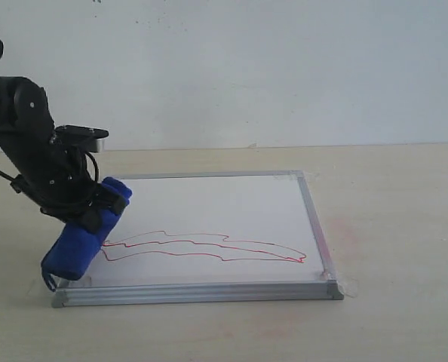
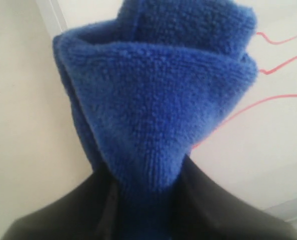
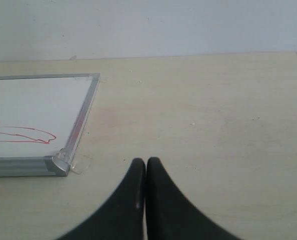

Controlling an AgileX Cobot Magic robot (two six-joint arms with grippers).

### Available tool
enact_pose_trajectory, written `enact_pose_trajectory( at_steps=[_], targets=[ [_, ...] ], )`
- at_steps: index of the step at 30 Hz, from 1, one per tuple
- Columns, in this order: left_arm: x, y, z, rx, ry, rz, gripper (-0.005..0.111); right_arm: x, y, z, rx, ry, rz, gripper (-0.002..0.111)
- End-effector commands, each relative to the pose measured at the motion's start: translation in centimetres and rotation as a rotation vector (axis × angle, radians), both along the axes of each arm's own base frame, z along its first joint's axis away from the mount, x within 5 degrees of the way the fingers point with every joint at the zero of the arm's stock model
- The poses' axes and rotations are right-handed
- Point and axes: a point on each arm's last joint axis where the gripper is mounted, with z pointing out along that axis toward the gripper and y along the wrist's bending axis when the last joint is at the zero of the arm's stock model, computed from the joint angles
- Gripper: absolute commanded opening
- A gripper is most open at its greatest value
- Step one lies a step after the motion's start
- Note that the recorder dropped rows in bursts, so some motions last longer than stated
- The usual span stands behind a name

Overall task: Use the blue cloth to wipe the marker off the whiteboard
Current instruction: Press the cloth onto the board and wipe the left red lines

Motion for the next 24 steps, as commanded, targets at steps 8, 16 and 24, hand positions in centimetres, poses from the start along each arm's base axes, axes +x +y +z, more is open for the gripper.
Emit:
enact_pose_trajectory(
  at_steps=[8, 16, 24],
  targets=[
    [0.8, -0.1, -3.8, -0.012, 0.035, 0.050, 0.004, 0.0, 0.0, 0.2, -0.001, -0.017, -0.006, 0.000],
    [1.3, -3.0, -4.8, -0.225, 0.024, -0.010, 0.004, 0.0, 0.0, 0.2, -0.001, -0.017, -0.006, 0.000],
    [1.6, 0.5, -4.5, 0.048, 0.035, 0.117, 0.004, 0.0, 0.0, 0.2, -0.001, -0.017, -0.006, 0.000]
  ],
)
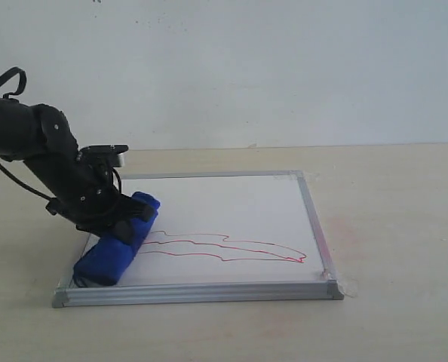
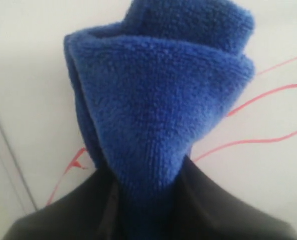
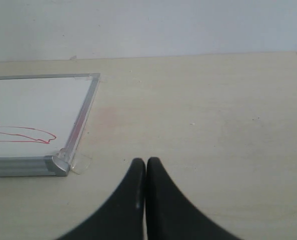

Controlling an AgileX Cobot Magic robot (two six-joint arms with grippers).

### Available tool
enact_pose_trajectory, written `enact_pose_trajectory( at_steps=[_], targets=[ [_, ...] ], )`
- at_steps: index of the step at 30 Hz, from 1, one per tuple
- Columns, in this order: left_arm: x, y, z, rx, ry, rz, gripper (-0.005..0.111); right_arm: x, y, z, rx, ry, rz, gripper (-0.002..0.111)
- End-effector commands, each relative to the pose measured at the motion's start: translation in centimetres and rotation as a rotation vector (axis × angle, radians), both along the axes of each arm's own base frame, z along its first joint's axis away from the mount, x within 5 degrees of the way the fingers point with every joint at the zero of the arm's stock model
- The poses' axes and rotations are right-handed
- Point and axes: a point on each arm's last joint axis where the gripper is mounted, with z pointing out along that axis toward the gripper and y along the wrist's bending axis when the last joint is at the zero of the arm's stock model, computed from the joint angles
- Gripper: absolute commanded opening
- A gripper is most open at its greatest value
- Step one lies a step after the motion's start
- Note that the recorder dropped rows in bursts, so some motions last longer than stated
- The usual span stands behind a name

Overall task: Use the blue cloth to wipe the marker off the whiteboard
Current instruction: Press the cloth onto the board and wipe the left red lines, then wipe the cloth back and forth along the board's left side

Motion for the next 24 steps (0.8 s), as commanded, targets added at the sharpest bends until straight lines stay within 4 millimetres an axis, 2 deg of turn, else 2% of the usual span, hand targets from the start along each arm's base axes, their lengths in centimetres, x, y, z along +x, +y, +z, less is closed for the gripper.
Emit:
enact_pose_trajectory(
  at_steps=[1, 4, 7, 14, 18, 24],
  targets=[
    [0.1, 2.7, -0.3, 0.238, 0.042, 0.122, 0.004, 0.0, 0.0, 0.2, -0.001, -0.017, -0.006, 0.000],
    [0.2, 4.4, 0.2, 0.398, 0.018, 0.213, 0.004, 0.0, 0.0, 0.2, -0.001, -0.017, -0.006, 0.000],
    [0.2, 4.6, 0.2, 0.413, 0.020, 0.220, 0.004, 0.0, 0.0, 0.2, -0.001, -0.017, -0.006, 0.000],
    [-0.1, 1.5, -0.1, 0.108, 0.067, 0.062, 0.004, 0.0, 0.0, 0.2, -0.001, -0.017, -0.006, 0.000],
    [-0.1, -0.2, 1.1, -0.061, 0.036, -0.016, 0.004, 0.0, 0.0, 0.2, -0.001, -0.017, -0.006, 0.000],
    [-0.6, -0.7, 1.8, -0.116, 0.062, -0.048, 0.004, 0.0, 0.0, 0.2, -0.001, -0.017, -0.006, 0.000]
  ],
)
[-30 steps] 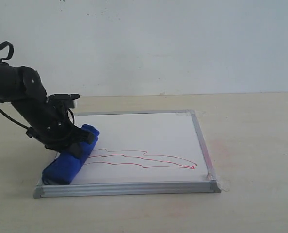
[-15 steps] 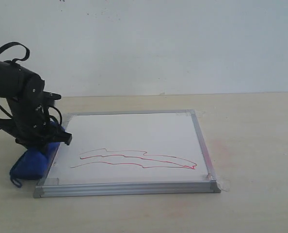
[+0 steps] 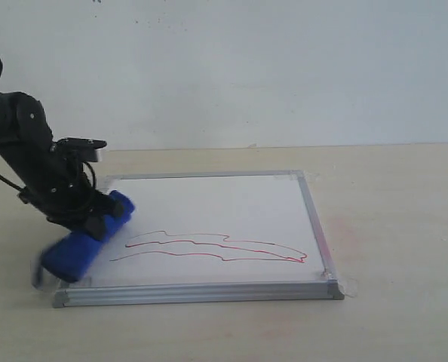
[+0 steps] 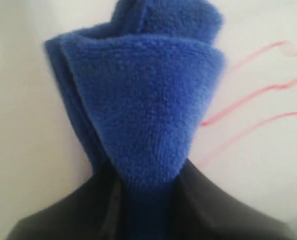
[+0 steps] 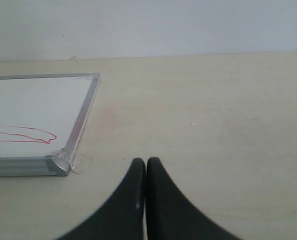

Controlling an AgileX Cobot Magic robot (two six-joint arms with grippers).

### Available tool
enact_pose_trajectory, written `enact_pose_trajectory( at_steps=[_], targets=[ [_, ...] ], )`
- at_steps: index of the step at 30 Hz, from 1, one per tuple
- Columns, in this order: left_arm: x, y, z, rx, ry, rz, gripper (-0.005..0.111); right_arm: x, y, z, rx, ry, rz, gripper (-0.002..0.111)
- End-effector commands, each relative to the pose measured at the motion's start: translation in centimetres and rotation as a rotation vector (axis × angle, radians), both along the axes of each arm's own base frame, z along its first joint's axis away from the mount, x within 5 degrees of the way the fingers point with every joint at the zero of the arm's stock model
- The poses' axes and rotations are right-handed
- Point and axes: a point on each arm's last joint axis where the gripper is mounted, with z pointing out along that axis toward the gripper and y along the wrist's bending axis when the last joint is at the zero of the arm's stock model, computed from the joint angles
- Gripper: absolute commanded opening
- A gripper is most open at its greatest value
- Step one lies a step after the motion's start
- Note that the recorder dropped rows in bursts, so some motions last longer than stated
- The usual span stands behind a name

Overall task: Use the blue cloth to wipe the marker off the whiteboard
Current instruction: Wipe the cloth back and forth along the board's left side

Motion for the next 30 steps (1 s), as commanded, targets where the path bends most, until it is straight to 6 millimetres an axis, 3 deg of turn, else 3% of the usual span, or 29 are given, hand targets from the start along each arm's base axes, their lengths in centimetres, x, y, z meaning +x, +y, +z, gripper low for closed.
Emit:
enact_pose_trajectory(
  at_steps=[1, 8, 13, 21, 26, 30],
  targets=[
    [-0.5, -2.9, 0.6, -0.147, 0.034, 0.008, 0.004, 0.0, 0.0, 0.2, -0.001, -0.017, -0.006, 0.000],
    [-0.3, -2.5, 1.8, -0.109, -0.027, 0.010, 0.004, 0.0, 0.0, 0.2, -0.001, -0.017, -0.006, 0.000],
    [-0.6, -0.5, 1.3, 0.111, 0.012, 0.049, 0.004, 0.0, 0.0, 0.2, -0.001, -0.017, -0.006, 0.000],
    [-0.8, -0.3, 1.2, 0.144, 0.037, 0.016, 0.004, 0.0, 0.0, 0.2, -0.001, -0.017, -0.006, 0.000],
    [-0.8, 0.6, 1.3, 0.236, 0.034, 0.081, 0.004, 0.0, 0.0, 0.2, -0.001, -0.017, -0.006, 0.000],
    [-0.8, 0.2, 1.2, 0.194, 0.042, 0.079, 0.004, 0.0, 0.0, 0.2, -0.001, -0.017, -0.006, 0.000]
  ],
)
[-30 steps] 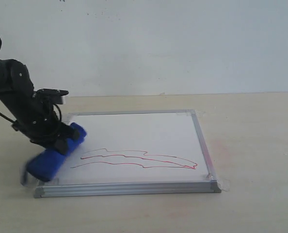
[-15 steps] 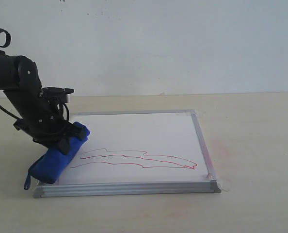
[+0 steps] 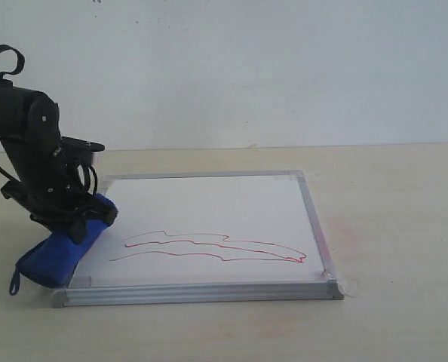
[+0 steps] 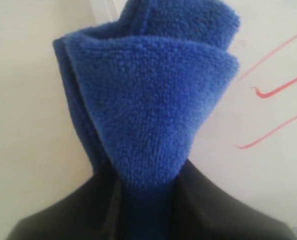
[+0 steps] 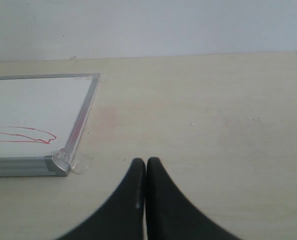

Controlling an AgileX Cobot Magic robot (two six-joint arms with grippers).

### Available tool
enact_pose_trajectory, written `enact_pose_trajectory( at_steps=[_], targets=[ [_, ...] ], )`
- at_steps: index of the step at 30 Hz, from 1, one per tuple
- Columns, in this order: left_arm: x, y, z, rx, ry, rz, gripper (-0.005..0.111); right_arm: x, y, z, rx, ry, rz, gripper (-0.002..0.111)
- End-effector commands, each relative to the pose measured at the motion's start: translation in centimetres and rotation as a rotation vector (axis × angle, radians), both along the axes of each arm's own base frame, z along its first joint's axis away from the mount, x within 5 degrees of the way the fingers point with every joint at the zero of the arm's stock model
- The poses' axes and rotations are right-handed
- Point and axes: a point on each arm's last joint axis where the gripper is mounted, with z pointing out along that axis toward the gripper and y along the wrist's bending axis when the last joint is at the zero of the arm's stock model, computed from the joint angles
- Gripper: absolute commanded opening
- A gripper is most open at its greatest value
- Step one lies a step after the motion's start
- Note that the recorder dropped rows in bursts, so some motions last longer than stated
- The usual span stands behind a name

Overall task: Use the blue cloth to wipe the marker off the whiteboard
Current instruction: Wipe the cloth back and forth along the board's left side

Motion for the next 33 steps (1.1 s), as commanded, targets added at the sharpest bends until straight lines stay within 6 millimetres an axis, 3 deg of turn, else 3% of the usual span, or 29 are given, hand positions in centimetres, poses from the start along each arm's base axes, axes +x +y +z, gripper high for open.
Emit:
enact_pose_trajectory(
  at_steps=[1, 6, 14, 20, 23, 28, 33],
  targets=[
    [-0.1, -0.5, 0.3, -0.061, 0.002, 0.004, 0.004, 0.0, 0.0, 0.2, -0.003, -0.017, -0.006, 0.000],
    [-0.2, -1.5, 0.3, -0.158, 0.008, -0.043, 0.004, 0.0, 0.0, 0.1, -0.003, -0.013, -0.006, 0.000],
    [-0.1, 1.2, -0.2, 0.131, 0.023, 0.056, 0.004, 0.0, 0.0, 0.1, -0.003, -0.013, -0.006, 0.000],
    [-0.2, -1.5, -0.4, -0.158, 0.034, -0.075, 0.004, 0.0, 0.0, 0.1, -0.003, -0.013, -0.006, 0.000],
    [0.2, -2.2, -0.2, -0.235, -0.014, -0.058, 0.004, 0.0, 0.0, 0.1, -0.003, -0.013, -0.006, 0.000],
    [0.3, -1.0, -1.0, -0.110, -0.002, -0.021, 0.004, 0.0, 0.0, 0.1, -0.003, -0.013, -0.006, 0.000],
    [0.1, 1.6, -3.3, 0.060, 0.087, 0.065, 0.004, 0.0, 0.0, 0.1, -0.003, -0.013, -0.006, 0.000]
  ],
)
